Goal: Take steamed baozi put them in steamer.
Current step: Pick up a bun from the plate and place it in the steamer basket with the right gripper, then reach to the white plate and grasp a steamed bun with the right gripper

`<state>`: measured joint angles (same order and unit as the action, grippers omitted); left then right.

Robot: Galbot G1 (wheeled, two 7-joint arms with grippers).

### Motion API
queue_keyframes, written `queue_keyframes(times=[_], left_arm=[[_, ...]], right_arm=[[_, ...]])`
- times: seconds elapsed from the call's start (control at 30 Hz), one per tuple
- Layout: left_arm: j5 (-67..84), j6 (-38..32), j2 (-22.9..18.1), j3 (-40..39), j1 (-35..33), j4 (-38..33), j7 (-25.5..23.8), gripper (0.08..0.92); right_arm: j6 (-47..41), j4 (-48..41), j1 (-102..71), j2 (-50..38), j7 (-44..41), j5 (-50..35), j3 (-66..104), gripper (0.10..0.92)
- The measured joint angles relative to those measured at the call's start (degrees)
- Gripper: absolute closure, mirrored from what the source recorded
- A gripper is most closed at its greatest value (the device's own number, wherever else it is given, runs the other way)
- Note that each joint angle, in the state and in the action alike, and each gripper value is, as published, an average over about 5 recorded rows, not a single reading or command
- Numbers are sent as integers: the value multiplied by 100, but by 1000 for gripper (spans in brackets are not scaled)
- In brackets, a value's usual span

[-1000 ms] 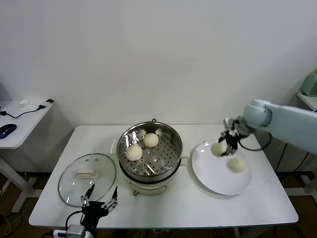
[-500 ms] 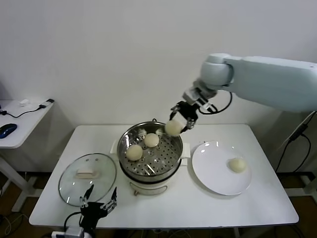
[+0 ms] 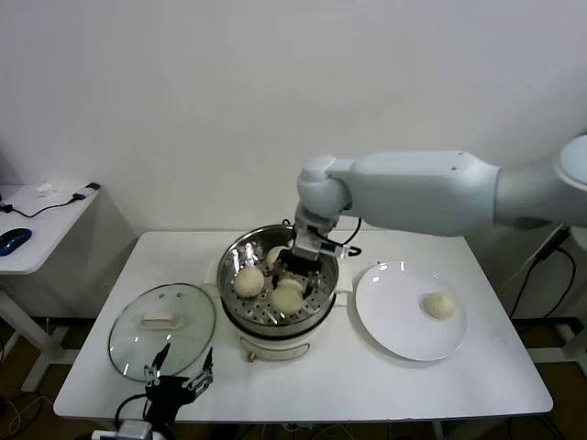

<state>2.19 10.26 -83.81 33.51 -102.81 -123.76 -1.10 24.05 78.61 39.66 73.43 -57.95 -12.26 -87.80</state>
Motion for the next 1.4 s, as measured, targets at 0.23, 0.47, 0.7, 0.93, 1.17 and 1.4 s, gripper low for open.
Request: queue_keyframes(times=[0.23,0.47,0.7,0.93,1.17,1.4], left_arm=[[5,2,7,-7,14,0,2,177],[5,1,6,-18,1,-11,4,177],[5,0,6,-8,-18,-37,4,177],[0,16,7,-18,4,-43,2,177],[13,56,13,-29,73,-37,-19,177],[42,104,20,-33,182,20,-39,177]], right_arm=[[212,-355,-406,271,101,331,80,380],[382,-563,-494,380,193,433,139,360],[544,-610,-341,372,186,302,154,215],[528,-725,108,84,74,-145,162,203],[-394,-702,763,-771,-20,-1020,-273,203],[-1660,-660,998,-1930,-55,-1457,-777,203]])
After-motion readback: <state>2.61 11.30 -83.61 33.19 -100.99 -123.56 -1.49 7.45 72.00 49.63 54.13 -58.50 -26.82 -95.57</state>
